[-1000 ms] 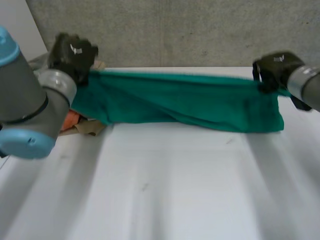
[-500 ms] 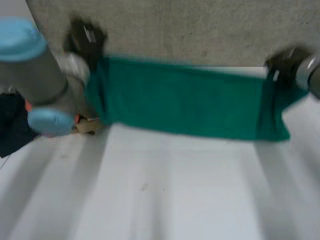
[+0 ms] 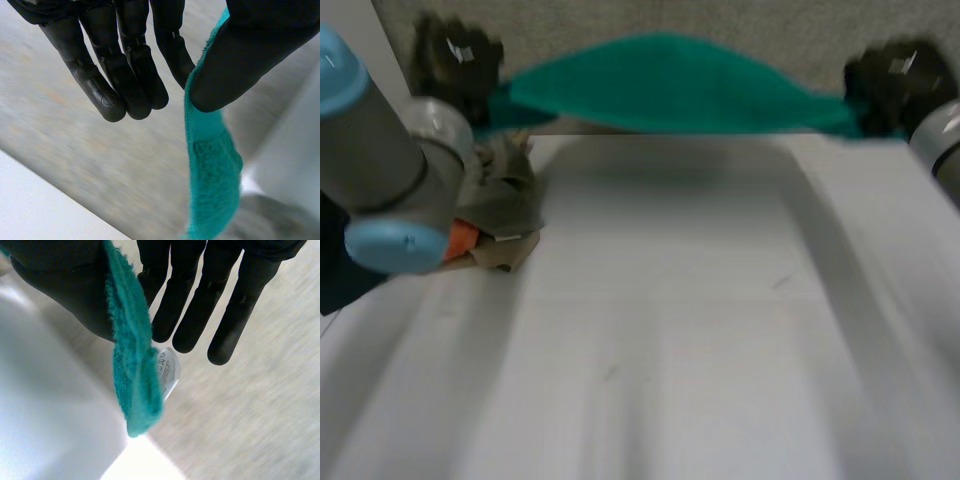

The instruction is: Fold the laundry.

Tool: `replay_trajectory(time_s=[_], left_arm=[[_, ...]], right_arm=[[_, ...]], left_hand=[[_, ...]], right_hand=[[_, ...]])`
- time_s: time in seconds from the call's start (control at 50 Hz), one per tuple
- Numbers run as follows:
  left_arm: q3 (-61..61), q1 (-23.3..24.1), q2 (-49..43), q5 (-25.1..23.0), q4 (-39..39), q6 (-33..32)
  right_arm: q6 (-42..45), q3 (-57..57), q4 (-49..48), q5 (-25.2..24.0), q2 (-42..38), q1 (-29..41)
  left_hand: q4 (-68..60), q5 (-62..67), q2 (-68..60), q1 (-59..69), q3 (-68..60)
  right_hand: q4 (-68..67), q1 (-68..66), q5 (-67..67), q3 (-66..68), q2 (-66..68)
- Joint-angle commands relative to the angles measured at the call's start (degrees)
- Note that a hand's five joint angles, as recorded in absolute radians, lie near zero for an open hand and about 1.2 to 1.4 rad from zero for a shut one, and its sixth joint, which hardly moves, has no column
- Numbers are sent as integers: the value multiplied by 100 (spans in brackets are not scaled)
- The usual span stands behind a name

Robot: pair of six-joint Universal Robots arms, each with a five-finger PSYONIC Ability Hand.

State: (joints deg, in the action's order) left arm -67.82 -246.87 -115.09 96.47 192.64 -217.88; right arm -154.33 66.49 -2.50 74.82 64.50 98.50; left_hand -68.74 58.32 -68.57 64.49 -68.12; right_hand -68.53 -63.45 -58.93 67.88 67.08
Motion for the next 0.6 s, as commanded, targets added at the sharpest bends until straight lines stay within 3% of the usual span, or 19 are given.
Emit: replay_trajectory(time_s=[0.02, 0.1, 0.2, 0.3, 0.42, 0.5, 0.52, 0.6], left_arm=[[-1566, 113, -320, -409, 291, 35], [-1998, 130, -768, -568, 616, 27], [-2051, 16, -1173, -428, 906, -52], [-2051, -107, -1156, -348, 907, -158], [-2069, -133, -1200, -357, 898, -219], [-2174, -151, -1130, -392, 863, -386], [-2235, -168, -1060, -445, 863, -465], [-2498, -195, -779, -681, 749, -640]], right_arm=[[369, 935, 522, -28, -438, -85], [501, 1401, 575, -90, -482, -313], [518, 1648, 522, -248, -447, -516], [483, 1710, 531, -301, -351, -621], [501, 1719, 645, -292, -298, -692], [536, 1727, 777, -266, -289, -718], [553, 1719, 847, -257, -280, -736], [667, 1710, 1171, -292, -166, -788]], left_hand=[[-1126, 1168, -1143, 1551, -1188], [-1126, 1168, -1143, 1551, -1188], [-1126, 1168, -1143, 1551, -1188], [934, -892, 917, -509, 873], [1428, -1387, 1412, -1004, 1367], [541, -499, 524, -116, 480], [-1110, 1152, -1127, 1535, -1171], [-1126, 1168, -1143, 1551, -1188]], right_hand=[[-1147, -1655, -1107, 1212, 1292], [-1147, -1655, -1107, 1212, 1292], [-1147, -1655, -1107, 1212, 1292], [-1147, -1655, -1107, 1212, 1292], [-1147, -1655, -1107, 1212, 1292], [-1147, -1655, -1107, 1212, 1292], [-1147, -1655, -1107, 1212, 1292], [-1147, -1655, -1107, 1212, 1292]])
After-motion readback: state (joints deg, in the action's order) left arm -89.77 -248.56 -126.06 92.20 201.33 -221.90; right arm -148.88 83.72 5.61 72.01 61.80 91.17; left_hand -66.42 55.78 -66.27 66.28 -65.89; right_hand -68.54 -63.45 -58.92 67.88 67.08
